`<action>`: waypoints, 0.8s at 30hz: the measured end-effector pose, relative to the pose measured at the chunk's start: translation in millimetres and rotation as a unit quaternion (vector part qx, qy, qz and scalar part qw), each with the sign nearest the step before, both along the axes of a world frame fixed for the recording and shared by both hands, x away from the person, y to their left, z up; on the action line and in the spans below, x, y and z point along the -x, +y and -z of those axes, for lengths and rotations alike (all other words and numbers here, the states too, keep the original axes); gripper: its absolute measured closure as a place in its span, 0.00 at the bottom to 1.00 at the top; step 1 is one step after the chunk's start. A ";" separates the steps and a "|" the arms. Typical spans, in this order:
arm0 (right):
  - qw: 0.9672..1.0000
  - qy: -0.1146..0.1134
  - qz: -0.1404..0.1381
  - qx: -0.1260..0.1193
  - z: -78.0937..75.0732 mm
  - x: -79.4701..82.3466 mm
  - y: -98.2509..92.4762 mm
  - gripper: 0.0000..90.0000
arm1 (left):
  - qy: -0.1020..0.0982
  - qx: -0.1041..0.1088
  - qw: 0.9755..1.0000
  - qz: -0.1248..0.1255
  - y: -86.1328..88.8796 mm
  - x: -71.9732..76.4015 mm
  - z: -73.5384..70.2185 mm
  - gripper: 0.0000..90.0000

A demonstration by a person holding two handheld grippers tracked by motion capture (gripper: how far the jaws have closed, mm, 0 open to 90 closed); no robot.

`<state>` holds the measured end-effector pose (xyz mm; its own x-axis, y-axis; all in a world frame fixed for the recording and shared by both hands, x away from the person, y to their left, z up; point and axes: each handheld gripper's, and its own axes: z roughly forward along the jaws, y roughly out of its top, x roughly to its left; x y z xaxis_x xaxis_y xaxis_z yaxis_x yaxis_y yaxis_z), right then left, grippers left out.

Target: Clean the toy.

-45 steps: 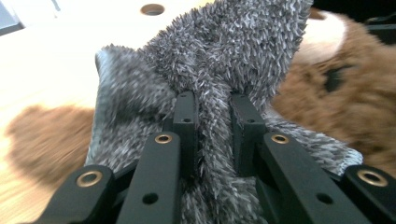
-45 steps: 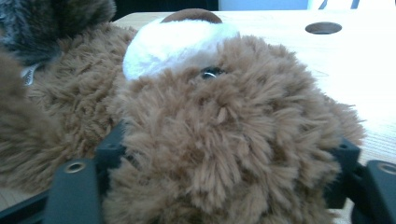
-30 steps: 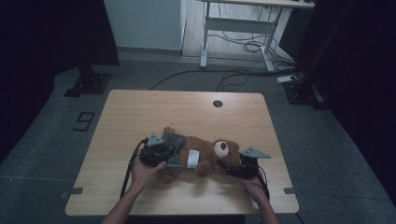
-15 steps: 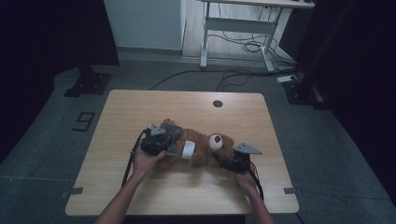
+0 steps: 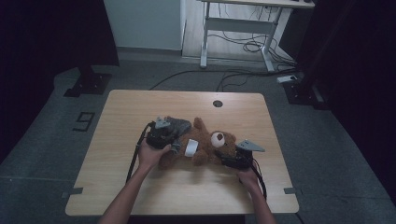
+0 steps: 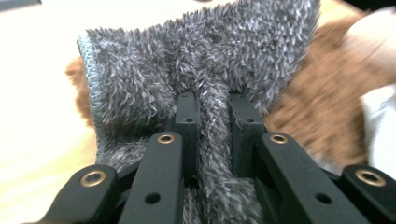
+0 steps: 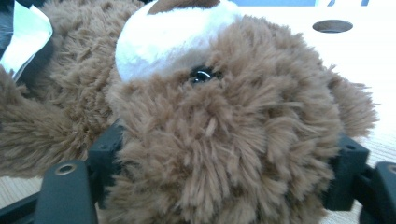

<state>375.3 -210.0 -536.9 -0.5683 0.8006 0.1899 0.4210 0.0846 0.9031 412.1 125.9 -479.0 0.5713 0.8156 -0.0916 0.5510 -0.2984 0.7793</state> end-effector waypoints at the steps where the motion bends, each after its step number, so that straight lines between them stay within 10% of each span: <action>1: 1.000 0.001 0.001 -0.001 -0.4 0.2 -0.6 0.22 | 0.006 0.000 1.000 -0.001 3.6 -0.3 4.8 0.85; 10: 1.000 0.003 0.003 0.005 -1.7 1.8 -0.9 0.18 | 0.034 -0.072 0.997 -0.008 21.3 12.6 31.2 0.85; 13: 1.000 0.004 0.004 0.005 -1.8 2.0 -0.9 0.18 | 0.045 -0.056 0.997 -0.014 34.5 18.0 32.9 0.85; 19: 1.000 0.006 -0.006 0.001 -1.0 1.6 -2.7 0.18 | -0.019 -0.002 1.000 -0.007 45.2 37.4 -13.3 0.85; 24: 1.000 0.006 -0.005 0.004 -1.5 2.6 -2.1 0.18 | -0.059 0.014 0.998 0.035 10.5 42.8 -49.0 0.84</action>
